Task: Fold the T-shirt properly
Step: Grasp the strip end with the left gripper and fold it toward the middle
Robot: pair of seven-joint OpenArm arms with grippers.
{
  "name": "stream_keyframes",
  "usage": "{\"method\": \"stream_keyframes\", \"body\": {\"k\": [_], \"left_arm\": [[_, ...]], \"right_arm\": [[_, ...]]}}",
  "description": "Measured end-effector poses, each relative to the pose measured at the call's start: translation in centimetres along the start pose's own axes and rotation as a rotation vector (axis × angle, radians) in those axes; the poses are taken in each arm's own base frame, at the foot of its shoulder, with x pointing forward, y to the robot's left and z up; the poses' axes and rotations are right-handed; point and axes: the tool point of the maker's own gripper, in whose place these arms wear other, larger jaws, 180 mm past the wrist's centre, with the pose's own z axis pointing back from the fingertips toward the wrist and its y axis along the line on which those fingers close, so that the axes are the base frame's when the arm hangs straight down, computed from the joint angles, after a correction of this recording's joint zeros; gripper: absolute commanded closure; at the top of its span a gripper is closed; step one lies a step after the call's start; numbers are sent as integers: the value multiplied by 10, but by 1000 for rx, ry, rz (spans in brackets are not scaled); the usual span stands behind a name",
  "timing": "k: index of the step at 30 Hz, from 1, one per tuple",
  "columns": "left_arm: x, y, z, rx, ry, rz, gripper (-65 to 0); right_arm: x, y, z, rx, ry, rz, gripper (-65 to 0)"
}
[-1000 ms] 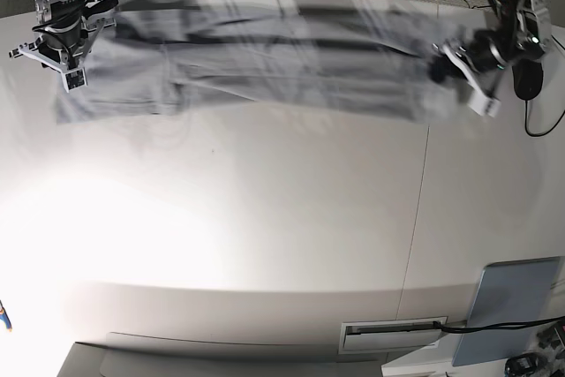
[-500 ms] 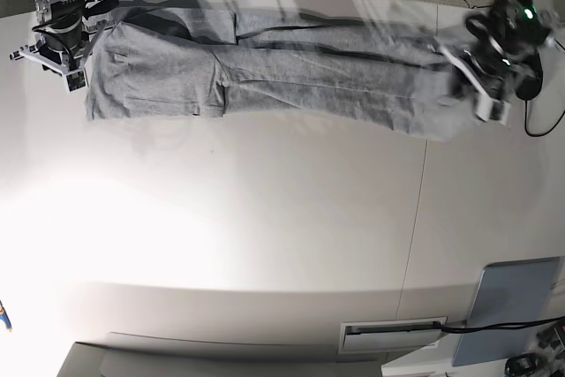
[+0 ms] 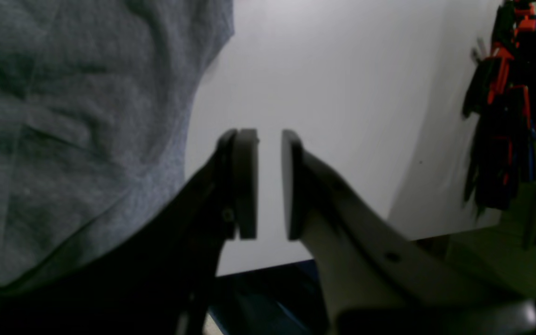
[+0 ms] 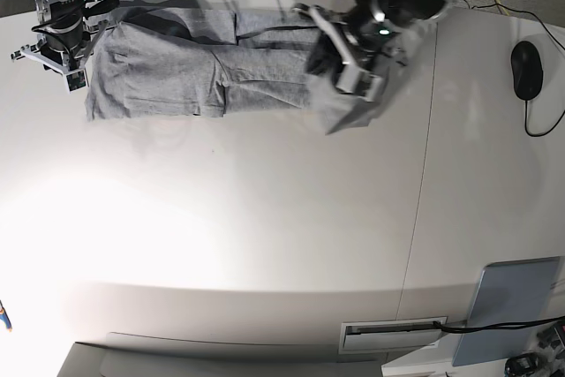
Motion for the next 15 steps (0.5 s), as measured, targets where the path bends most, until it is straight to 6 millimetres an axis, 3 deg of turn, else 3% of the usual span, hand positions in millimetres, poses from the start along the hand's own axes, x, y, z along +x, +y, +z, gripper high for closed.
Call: {"method": "stream_keyframes", "body": {"k": [4,8,13,15], "left_arm": [[-6,-20,-22,-53,23,17,0],[-22,-23,-42,-68,85,35,0],[-23,-23,-60,-86,103,56,0],[-24,-22,-65,-89,112,63,-97]], "right_arm": [[0,0,0,0,1,0,-100],[0,0,0,0,2,0,-100],[0,0,0,0,0,0,-100],[0,0,0,0,0,0,-100]]}}
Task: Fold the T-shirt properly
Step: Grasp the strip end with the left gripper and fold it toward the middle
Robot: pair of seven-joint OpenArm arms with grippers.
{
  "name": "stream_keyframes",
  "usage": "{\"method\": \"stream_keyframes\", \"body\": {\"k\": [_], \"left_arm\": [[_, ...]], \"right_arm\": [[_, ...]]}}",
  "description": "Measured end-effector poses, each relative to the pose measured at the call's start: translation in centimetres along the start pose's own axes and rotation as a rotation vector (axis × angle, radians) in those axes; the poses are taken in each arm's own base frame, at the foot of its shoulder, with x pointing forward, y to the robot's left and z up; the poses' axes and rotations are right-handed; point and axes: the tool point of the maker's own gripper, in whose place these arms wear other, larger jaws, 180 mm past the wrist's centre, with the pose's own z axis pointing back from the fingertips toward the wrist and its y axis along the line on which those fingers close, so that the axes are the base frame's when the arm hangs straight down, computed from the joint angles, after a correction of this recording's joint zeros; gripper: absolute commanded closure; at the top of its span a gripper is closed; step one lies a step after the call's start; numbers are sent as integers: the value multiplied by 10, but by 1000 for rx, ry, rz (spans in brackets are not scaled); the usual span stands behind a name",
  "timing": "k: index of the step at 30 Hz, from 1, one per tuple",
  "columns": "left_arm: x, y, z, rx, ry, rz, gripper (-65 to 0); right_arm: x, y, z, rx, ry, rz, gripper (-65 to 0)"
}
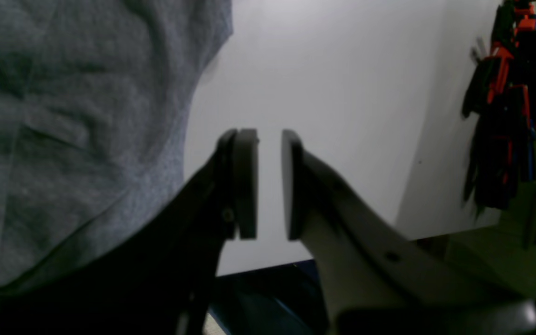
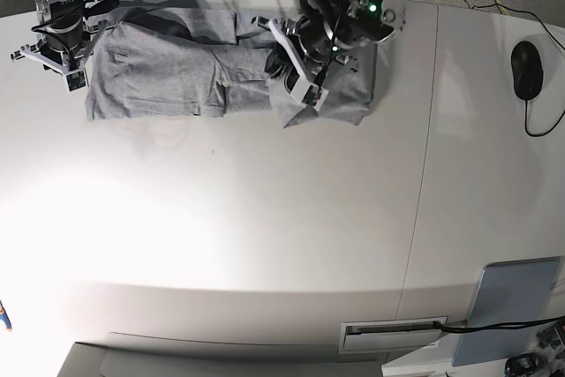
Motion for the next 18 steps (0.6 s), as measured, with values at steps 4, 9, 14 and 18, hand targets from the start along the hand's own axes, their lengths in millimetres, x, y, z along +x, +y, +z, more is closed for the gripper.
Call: {"method": "stream_keyframes", "body": {"k": [4,9,14,18], "left_arm": [[11,-20,0,-118,-43,-14,-318],[34,-48,6,-282,-123,-63,-326],[43,-40,4,-243,-135,-111,-326],[46,-29,1,-180,-130,-163,-326]], "right_arm": [[0,0,0,0,0,0,-100],[0,0,0,0,0,0,-100],[0,0,0,0,0,0,-100],[10,-11,1,-60,-53,40,-100]]}}
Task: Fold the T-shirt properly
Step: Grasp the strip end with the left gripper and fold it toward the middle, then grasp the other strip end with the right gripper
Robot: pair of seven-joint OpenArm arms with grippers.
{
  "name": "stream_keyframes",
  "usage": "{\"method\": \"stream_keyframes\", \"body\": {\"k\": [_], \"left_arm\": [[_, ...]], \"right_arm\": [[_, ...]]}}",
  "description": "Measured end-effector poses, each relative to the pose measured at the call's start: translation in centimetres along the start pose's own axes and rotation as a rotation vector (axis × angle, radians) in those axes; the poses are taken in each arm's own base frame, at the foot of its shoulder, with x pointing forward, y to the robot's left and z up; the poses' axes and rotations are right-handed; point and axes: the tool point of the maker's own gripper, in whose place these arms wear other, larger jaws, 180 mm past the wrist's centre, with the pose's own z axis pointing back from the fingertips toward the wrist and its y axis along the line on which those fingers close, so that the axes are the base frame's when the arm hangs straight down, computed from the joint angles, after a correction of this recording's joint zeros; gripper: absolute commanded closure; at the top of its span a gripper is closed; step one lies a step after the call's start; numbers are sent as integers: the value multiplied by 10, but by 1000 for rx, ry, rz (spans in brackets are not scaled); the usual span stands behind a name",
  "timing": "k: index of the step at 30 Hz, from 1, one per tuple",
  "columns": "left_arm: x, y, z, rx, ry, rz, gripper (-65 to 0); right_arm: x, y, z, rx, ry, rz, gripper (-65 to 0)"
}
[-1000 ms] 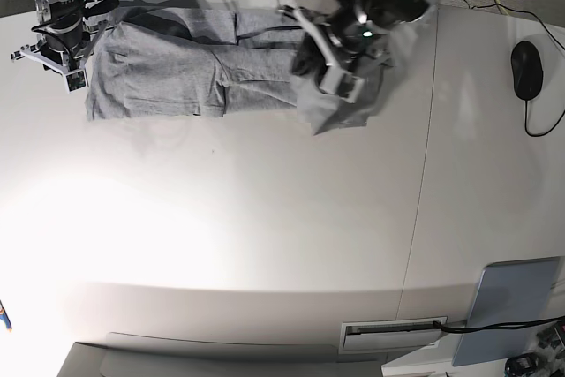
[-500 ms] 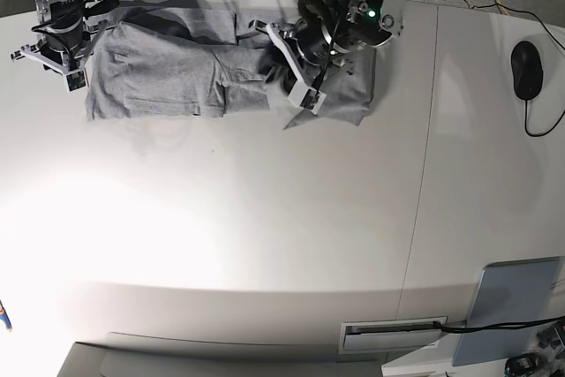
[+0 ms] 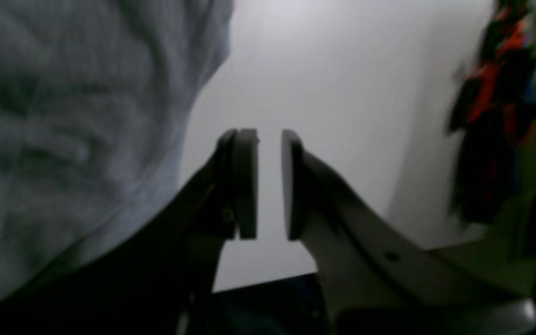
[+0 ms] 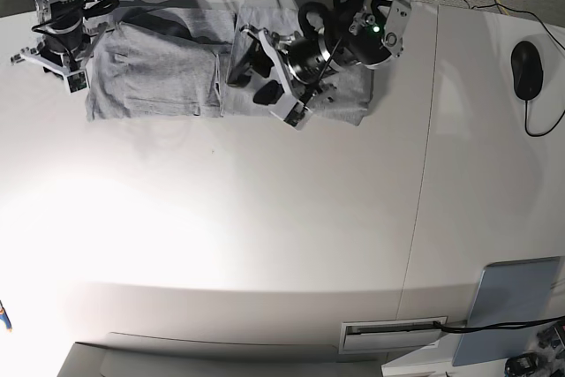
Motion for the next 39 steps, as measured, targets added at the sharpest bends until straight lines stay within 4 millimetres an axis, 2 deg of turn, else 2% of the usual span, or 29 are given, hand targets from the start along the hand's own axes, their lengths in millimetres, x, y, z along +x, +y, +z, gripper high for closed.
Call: {"method": "stream_keyframes", "body": {"k": [3,9,16,18,20,22,24,26,29,36,39], "left_arm": [[-5,13,1,67,26,-50,-326],[-15,26,7,99,64,-86,-324],[-15,27,8,100,65,-87,-324],[-15,27,8,100,65,-87,-324],[-15,27,8,100,65,-87,-324],[-15,27,8,100,65,-87,-324],[-15,27,8,100,65,-87,-324],[-15,27,8,100,65,-87,-324],[-15,27,8,100,65,-87,-324],[-15,27,8,100,65,-87,-324],[-15,26,8,99,65,-87,-324]], "right_arm": [[-4,-16,1,-87,21,13,-100],[-7,-14,-1,-14,35,-5,-102],[-6,-55,0,-119,12,-26,-102],[-7,-60,0,-129,9,-107,-101],[-6,-53,-2,-46,6,-263,-101],[5,-42,-2,80,-27,-409,-101],[15,-40,1,147,-66,-457,-101],[18,-47,2,147,-82,-503,-101],[17,-33,1,282,-64,-534,-101],[-21,17,-30,613,88,-719,-101],[-24,21,-39,656,95,-684,-101]]}}
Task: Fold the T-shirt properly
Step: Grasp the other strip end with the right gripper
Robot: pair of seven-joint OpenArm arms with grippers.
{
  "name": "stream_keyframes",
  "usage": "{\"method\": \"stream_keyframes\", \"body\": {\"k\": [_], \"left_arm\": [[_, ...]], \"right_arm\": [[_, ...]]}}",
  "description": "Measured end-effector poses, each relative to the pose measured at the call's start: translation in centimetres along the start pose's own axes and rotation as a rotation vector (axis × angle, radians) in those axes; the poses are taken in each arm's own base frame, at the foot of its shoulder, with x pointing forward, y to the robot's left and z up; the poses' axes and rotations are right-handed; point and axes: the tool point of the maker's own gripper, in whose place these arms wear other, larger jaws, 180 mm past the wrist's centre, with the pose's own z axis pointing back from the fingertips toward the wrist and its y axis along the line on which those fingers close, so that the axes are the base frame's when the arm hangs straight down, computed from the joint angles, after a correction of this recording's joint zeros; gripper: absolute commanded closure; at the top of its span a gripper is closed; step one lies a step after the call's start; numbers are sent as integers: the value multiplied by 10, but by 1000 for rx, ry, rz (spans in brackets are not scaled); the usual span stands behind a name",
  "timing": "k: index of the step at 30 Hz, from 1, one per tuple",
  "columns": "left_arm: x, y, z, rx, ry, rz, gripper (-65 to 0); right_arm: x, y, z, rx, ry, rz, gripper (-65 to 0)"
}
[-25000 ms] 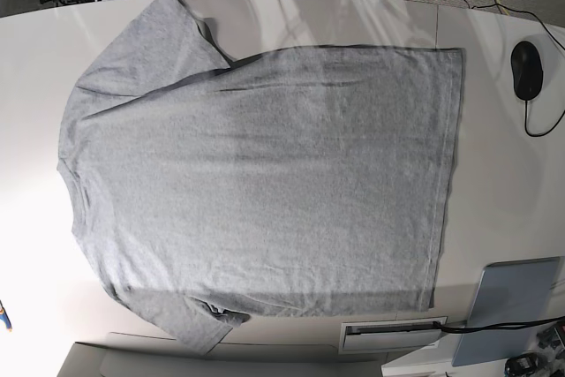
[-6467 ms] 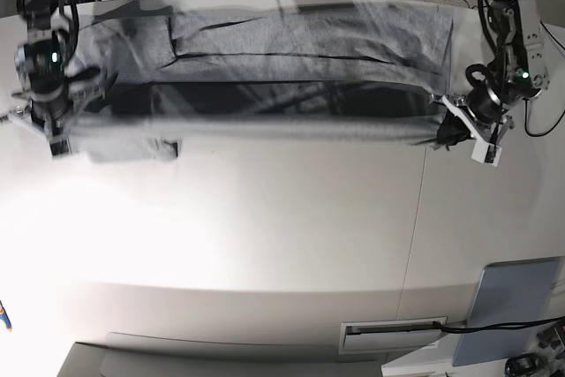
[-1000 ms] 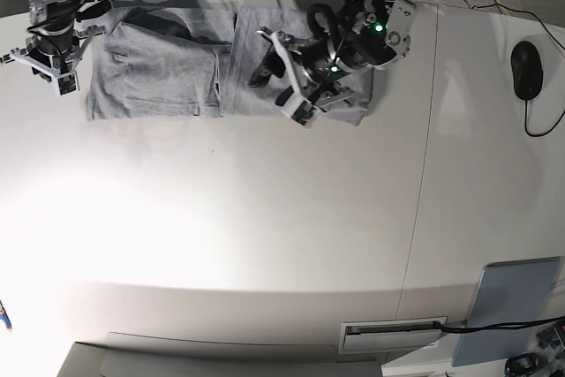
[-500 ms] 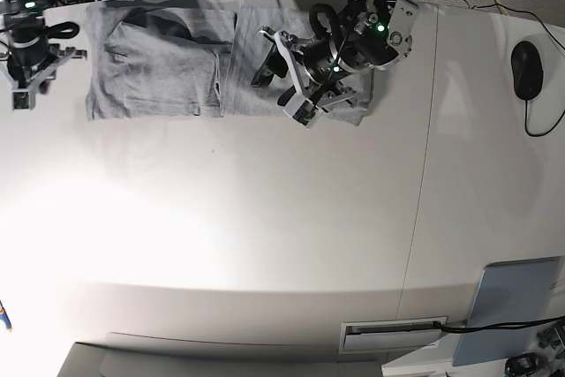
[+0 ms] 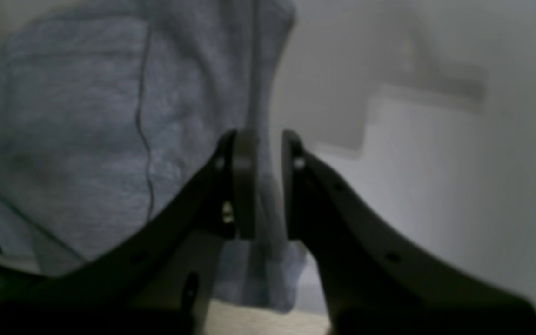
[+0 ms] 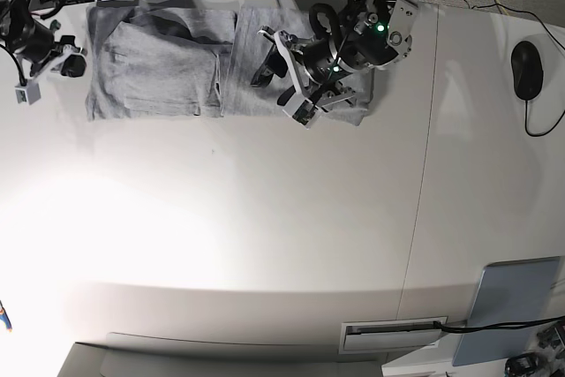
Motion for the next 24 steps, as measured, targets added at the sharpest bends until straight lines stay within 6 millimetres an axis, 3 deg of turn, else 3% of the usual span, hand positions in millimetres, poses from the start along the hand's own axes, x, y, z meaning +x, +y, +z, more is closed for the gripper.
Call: {"method": "stream_keyframes", "body": {"k": [3,7,11,13,17,21,24], "left_arm": [[0,0,0,1,0,0,-324],[0,0,0,-2,1,-2,-324],[0,0,0,-2,2,-2,-324],[-1,0,0,-2,3,-2,-324],[-1,0,0,-1,3,-2,-324],[-1,0,0,-1,3,-2,-324],[-1,0,0,-2,4,-2,-324]], "right_arm": [[-3,-14,0,-69,51,97,-102],[-13,-4,0,-3,96,219,-106],[-16,-3,1,3,115,227,-272],[-18,-5,1,-3,123,229,-314],[-16,-2,0,8,114,224,-316],[-21,-13,1,-53,147,93,-316],[-22,-7,-4,12,124,29,-316]]}}
